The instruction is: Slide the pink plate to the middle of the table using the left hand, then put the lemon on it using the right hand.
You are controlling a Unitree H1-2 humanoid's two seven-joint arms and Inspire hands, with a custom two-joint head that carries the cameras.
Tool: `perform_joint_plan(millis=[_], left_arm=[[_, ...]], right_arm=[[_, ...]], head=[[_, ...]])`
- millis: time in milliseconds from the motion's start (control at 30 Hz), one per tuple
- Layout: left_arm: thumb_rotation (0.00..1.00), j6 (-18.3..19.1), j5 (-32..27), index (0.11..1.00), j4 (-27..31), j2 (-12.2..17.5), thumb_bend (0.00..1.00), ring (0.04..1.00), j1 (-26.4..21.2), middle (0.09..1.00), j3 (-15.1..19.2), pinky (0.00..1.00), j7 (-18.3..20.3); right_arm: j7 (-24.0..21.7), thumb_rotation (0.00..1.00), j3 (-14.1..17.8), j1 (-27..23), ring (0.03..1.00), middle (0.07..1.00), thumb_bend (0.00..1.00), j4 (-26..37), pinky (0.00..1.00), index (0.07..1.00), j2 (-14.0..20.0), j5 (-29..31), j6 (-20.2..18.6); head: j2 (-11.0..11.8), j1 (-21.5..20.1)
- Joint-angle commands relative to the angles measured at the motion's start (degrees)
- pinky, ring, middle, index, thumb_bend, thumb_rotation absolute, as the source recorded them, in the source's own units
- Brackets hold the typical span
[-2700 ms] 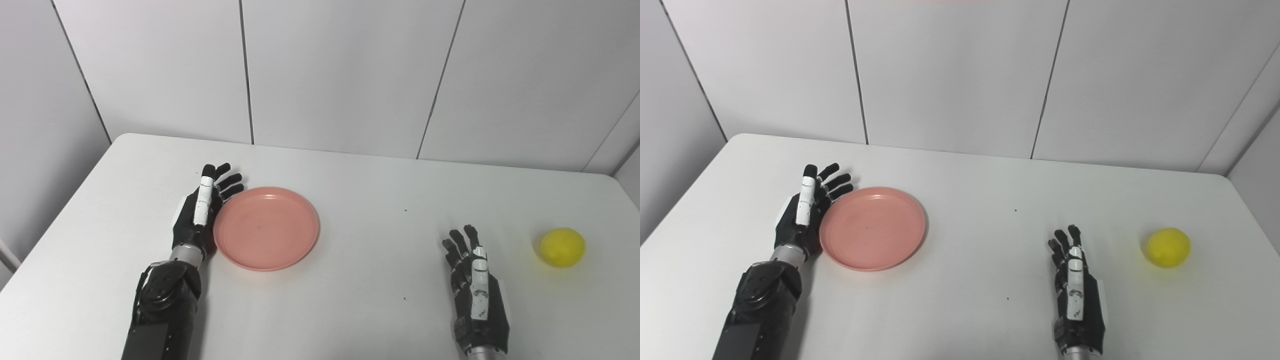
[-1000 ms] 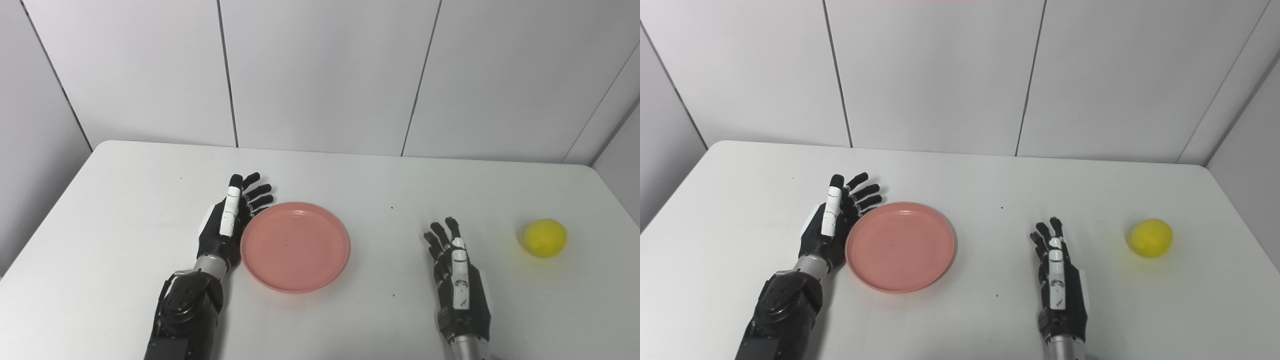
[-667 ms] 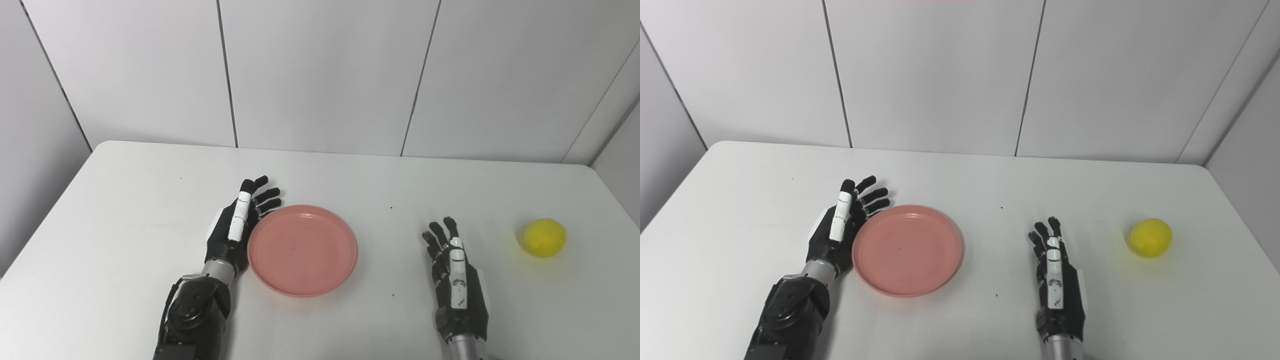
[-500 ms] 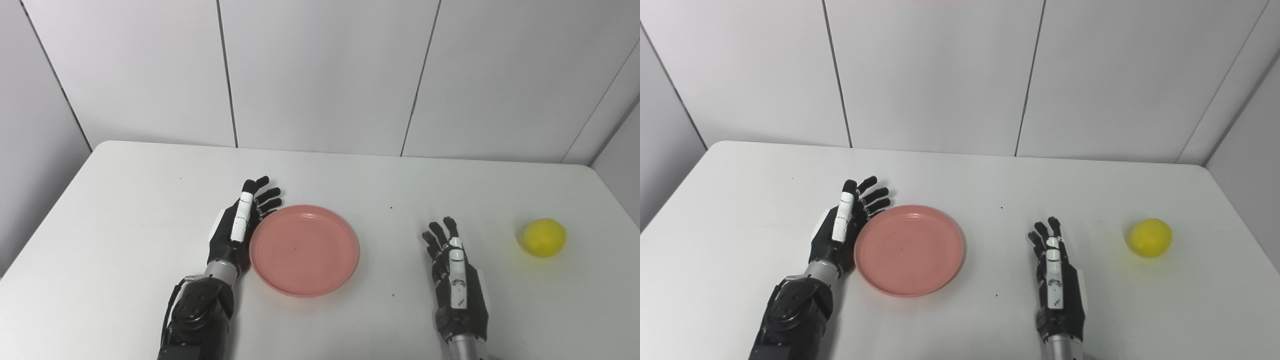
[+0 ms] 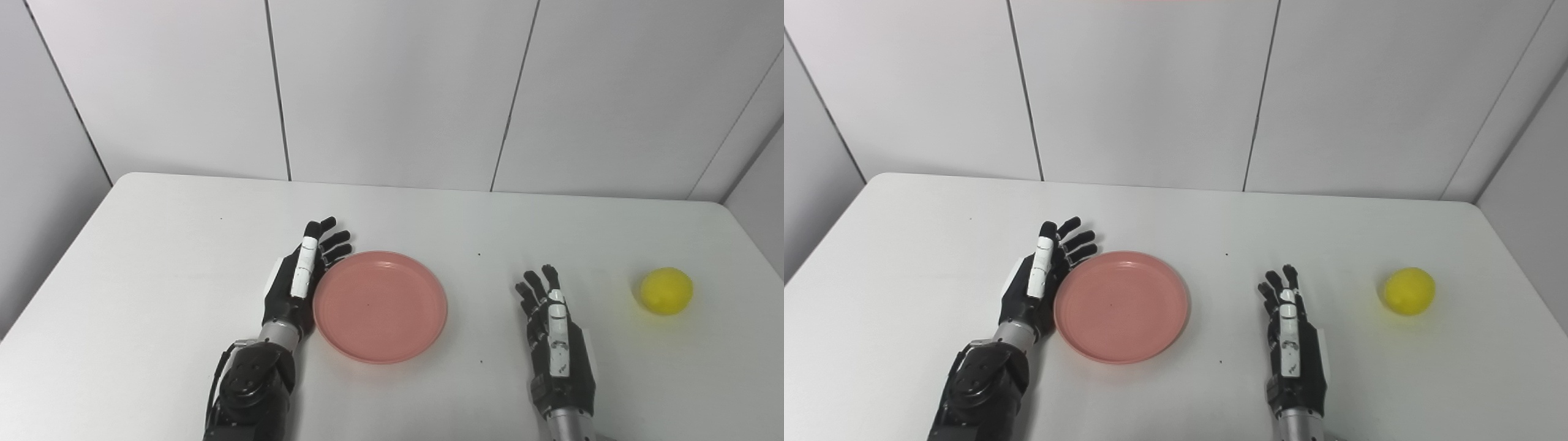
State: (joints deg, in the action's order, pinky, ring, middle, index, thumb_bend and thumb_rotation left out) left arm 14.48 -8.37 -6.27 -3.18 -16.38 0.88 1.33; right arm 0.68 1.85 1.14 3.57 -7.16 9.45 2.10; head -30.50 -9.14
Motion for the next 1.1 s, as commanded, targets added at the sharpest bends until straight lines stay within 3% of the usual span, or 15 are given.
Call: perform_joint_plan(millis=[0, 233, 900, 1067], left_arm=[[0.90, 2.2, 0.1, 0.860, -1.6, -0.9, 0.93, 0.811, 1.1, 0.812, -0.2, 0.82, -0.4], [0.90, 1.3, -0.7, 0.860, -3.2, -0.7, 0.91, 0.813, 0.4, 0.811, 0.7, 0.84, 0.0], [0.88, -1.0, -1.3, 0.862, -4.9, -0.7, 0.90, 0.819, 0.2, 0.808, 1.6, 0.84, 0.2], [0.88, -1.1, -1.5, 0.870, -5.7, -0.4, 0.90, 0.836, -0.1, 0.823, 1.7, 0.86, 0.3]], right_arm=[[0.0, 0.88, -0.3, 1.8, 0.903, 0.912, 0.71, -3.4, 1.00, 0.959, -0.9, 0.1, 1.0], [0.4, 0.86, -0.4, 1.4, 0.905, 0.903, 0.71, -4.4, 1.00, 0.937, -1.6, -0.4, 1.4], [1.8, 0.81, 0.3, 0.6, 0.893, 0.897, 0.72, -4.5, 1.00, 0.930, -1.7, -1.6, 1.3], [6.8, 0.83, 1.3, -0.5, 0.793, 0.818, 0.73, -0.8, 0.87, 0.851, -0.9, -9.1, 2.4]], head=[[0.0, -1.0], [0.3, -4.6], [1.2, -7.9], [1.7, -9.5]])
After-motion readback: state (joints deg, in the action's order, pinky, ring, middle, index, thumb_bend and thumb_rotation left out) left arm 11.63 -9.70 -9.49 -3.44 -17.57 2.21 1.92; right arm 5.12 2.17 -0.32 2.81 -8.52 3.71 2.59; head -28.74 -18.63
